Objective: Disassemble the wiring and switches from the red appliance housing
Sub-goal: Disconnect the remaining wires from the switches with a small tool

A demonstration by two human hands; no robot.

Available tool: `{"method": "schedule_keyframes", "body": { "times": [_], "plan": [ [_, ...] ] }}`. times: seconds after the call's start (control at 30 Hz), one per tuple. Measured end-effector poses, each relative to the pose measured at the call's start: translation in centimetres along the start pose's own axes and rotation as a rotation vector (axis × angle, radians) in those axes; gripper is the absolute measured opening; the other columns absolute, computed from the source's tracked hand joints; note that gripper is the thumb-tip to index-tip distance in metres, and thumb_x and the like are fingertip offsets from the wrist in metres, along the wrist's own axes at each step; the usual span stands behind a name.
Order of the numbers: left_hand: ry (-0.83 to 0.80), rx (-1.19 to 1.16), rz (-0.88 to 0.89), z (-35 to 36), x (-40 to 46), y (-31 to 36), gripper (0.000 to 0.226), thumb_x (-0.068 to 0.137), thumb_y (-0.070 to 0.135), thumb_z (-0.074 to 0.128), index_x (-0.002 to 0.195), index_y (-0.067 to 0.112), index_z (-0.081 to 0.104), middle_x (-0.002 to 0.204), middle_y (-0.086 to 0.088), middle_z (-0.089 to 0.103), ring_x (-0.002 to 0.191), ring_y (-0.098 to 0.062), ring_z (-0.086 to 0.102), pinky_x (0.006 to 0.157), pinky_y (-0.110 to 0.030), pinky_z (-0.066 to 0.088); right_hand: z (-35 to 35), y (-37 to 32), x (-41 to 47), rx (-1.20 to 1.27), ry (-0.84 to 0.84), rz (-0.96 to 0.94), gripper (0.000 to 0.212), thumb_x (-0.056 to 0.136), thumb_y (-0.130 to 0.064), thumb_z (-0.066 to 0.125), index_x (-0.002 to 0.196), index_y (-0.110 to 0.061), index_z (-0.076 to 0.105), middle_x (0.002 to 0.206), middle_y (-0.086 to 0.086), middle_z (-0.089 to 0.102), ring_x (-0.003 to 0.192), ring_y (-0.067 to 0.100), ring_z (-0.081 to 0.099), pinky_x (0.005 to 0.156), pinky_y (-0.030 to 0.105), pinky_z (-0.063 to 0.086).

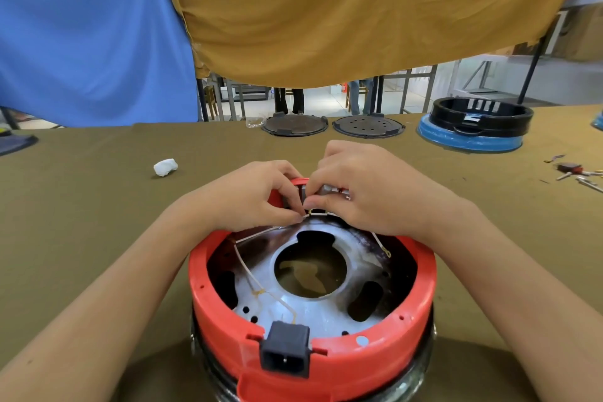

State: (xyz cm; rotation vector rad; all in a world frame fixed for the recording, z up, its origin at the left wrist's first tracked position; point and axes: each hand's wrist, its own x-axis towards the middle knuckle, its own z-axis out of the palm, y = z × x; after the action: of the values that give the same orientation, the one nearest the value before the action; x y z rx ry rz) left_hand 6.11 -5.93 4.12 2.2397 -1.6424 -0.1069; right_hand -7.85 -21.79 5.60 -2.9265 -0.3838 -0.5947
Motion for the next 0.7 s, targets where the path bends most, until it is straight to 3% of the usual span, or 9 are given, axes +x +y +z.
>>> {"method": "schedule_keyframes", "body": {
  "times": [0.1, 0.2, 0.33, 0.5, 0.63, 0.7],
  "plan": [
    [0.001, 0.010, -0.001, 0.0, 0.0, 0.0, 0.006, 0.084, 0.031, 0.075, 0.082, 0.036, 0.078, 0.113, 0.024, 0.053, 0.098, 0.004, 0.055, 0.085, -0.006, 0.035, 0.2, 0.2, 0.1, 0.084, 0.036, 0.038, 0.017, 0.095, -0.033, 0.065, 0.092, -0.021, 0.077, 0.076, -0.006, 0.064, 0.083, 0.006, 0.045, 0.077, 0.035, 0.044],
    [-0.008, 0.017, 0.002, 0.0, 0.0, 0.0, 0.007, 0.084, 0.031, 0.075, 0.082, 0.037, 0.077, 0.113, 0.024, 0.052, 0.098, 0.002, 0.056, 0.089, -0.014, 0.040, 0.4, 0.6, 0.3, 0.211, 0.086, 0.132, 0.018, 0.093, -0.037, 0.066, 0.088, -0.024, 0.077, 0.078, 0.000, 0.062, 0.081, 0.007, 0.052, 0.075, 0.031, 0.045],
    [-0.016, 0.016, -0.001, 0.0, 0.0, 0.0, 0.005, 0.084, 0.033, 0.074, 0.083, 0.036, 0.078, 0.114, 0.024, 0.052, 0.099, 0.004, 0.055, 0.093, -0.020, 0.041, 0.8, 1.0, 0.5, 0.343, 0.126, 0.191, 0.017, 0.092, -0.034, 0.068, 0.083, -0.022, 0.076, 0.070, -0.007, 0.066, 0.067, 0.004, 0.060, 0.064, 0.020, 0.047],
    [-0.011, 0.002, 0.004, 0.0, 0.0, 0.0, 0.005, 0.084, 0.032, 0.075, 0.082, 0.036, 0.078, 0.113, 0.024, 0.053, 0.099, 0.003, 0.056, 0.094, -0.023, 0.043, 1.0, 1.2, 0.3, 0.366, 0.165, 0.173, 0.017, 0.093, -0.031, 0.069, 0.082, -0.020, 0.076, 0.067, -0.006, 0.067, 0.064, 0.007, 0.059, 0.061, 0.020, 0.044],
    [-0.003, 0.002, -0.001, 0.0, 0.1, -0.1, 0.005, 0.084, 0.032, 0.075, 0.082, 0.036, 0.078, 0.114, 0.024, 0.053, 0.099, 0.002, 0.056, 0.094, -0.023, 0.043, 0.7, 1.7, 0.1, 0.378, 0.253, 0.160, 0.020, 0.093, -0.029, 0.068, 0.078, -0.016, 0.074, 0.066, 0.005, 0.067, 0.060, 0.022, 0.057, 0.060, 0.034, 0.045],
    [-0.003, -0.008, -0.003, 0.1, 0.0, -0.1, 0.005, 0.084, 0.032, 0.075, 0.082, 0.036, 0.078, 0.115, 0.022, 0.054, 0.099, 0.001, 0.057, 0.094, -0.024, 0.044, 0.7, 2.0, 0.0, 0.384, 0.252, 0.169, 0.020, 0.093, -0.027, 0.069, 0.078, -0.015, 0.074, 0.068, 0.005, 0.068, 0.062, 0.021, 0.058, 0.062, 0.035, 0.045]
  ]
}}
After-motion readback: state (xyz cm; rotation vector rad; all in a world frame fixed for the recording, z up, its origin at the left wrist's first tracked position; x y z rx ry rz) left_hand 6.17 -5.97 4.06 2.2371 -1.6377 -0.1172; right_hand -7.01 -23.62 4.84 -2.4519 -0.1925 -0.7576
